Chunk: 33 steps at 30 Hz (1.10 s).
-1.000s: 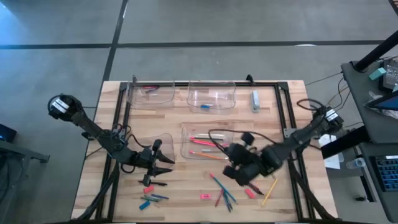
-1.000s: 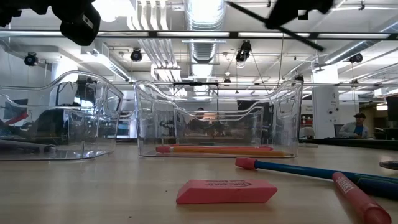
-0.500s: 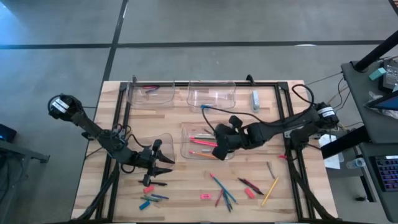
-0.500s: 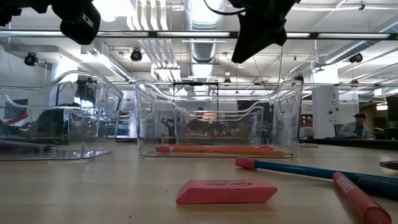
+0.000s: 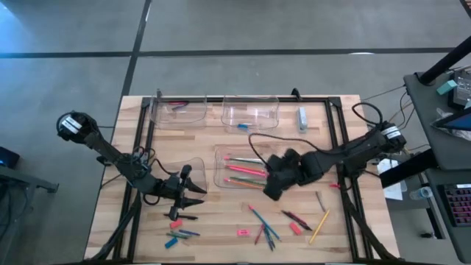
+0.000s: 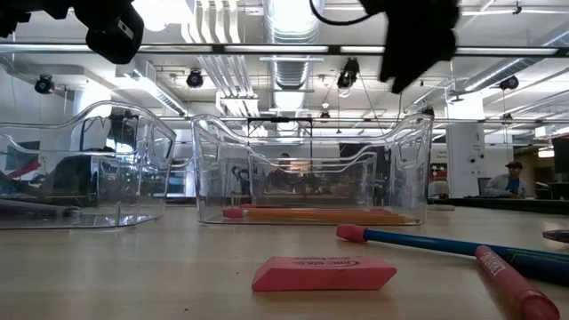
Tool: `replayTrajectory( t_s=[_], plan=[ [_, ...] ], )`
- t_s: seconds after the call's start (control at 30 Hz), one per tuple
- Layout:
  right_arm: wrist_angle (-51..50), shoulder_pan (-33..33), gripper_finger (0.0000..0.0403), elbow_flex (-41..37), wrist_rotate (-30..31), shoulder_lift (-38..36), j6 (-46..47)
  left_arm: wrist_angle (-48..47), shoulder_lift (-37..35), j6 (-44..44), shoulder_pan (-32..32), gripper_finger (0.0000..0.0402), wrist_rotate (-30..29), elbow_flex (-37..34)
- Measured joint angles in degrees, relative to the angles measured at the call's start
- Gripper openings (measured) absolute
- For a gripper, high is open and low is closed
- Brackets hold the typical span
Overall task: Sort crayons/erasers/pens/pencils in bins
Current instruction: Put the right orange eraser into the top right transparent bin
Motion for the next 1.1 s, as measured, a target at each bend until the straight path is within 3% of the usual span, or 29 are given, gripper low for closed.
replayTrajectory(
  t_s=[0.37, 0.57, 0.87, 1.1],
  plan=[
    [-2.2, 19.6, 0.0226, -0.5, -1.8, 3.5, 23.4, 0.0, 0.0, -0.1, 0.0, 0.0132, 0.0, 0.0],
    [7.3, 28.8, 0.0224, -0.2, -1.8, 9.9, 32.8, 0.0, 0.0, -0.2, 0.0, 0.0132, 0.0, 0.0],
    [9.8, 33.2, 0.0224, -0.5, -0.7, 19.5, 39.1, 0.5, 0.0, -0.2, 0.0, 0.0132, -0.4, 0.3],
    [8.8, 33.3, 0.0223, -1.8, 2.3, 17.0, 39.3, 1.0, 0.0, -0.2, 0.0, 0.0132, -0.5, 0.3]
  ],
)
